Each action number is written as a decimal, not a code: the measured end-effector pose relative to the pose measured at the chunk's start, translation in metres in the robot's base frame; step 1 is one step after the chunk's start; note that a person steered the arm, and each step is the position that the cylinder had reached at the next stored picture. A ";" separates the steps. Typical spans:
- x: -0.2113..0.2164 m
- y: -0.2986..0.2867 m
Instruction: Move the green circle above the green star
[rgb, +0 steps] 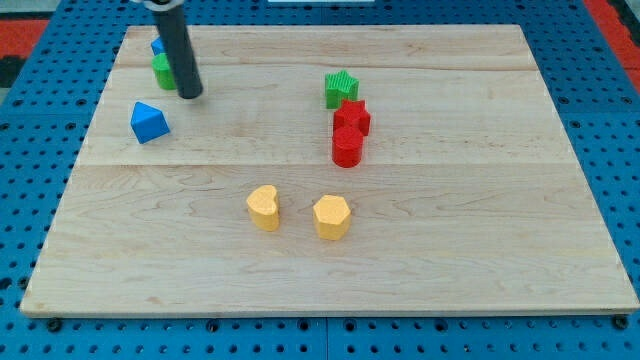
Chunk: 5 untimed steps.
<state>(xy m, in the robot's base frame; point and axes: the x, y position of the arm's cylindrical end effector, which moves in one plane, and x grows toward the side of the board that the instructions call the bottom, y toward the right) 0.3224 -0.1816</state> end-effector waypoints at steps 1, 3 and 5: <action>-0.005 -0.002; -0.016 -0.086; -0.034 -0.104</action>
<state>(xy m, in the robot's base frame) 0.2886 -0.2861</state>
